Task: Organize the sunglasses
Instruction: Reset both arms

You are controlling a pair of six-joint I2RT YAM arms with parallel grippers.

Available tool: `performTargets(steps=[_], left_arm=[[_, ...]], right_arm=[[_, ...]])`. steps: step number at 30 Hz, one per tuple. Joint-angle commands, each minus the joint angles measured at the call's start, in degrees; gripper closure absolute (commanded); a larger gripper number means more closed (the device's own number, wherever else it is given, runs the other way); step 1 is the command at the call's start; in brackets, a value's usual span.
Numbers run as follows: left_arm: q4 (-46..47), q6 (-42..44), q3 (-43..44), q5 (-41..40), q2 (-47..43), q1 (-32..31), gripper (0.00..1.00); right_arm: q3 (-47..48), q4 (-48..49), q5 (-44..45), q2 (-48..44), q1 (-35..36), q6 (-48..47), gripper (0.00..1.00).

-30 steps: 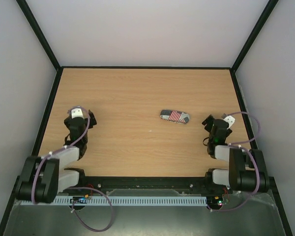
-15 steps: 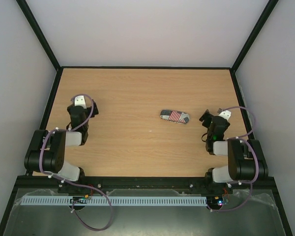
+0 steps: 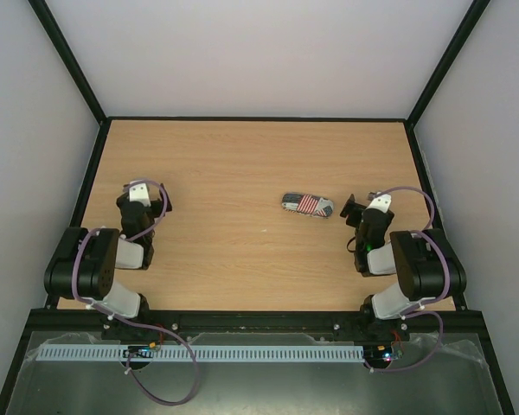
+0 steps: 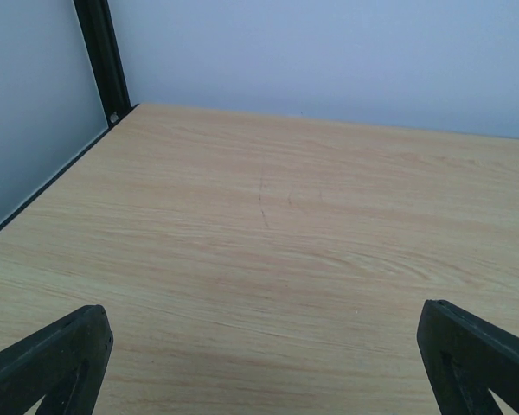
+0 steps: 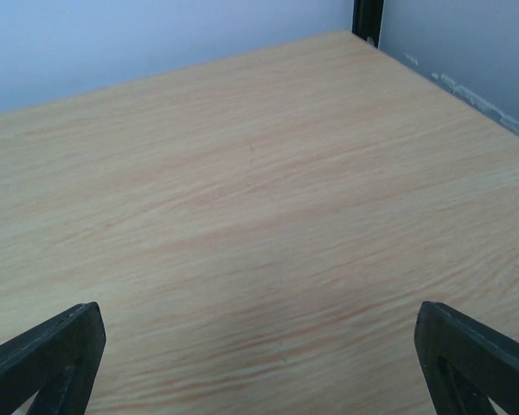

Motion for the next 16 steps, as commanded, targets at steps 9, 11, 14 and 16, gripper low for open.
performTargets(steps=[9,11,14,16], left_arm=[[5.78,0.20,0.29,-0.06,-0.07,0.23,0.00],[5.81,0.23,0.17,-0.08,-0.09,0.23,0.00],[5.90,0.23,0.19,-0.26,-0.16,0.14,0.00],[5.90,0.23,0.12,-0.26,-0.14,0.14,0.01]], right_arm=[[0.15,6.00,1.61,0.12,0.29,-1.78,0.01],[0.60,4.77,1.45,-0.07,0.30,-1.67,0.01],[0.55,5.10,1.45,0.08,0.30,-1.76,0.01],[0.47,5.18,1.41,-0.03,0.30,-1.79,0.01]])
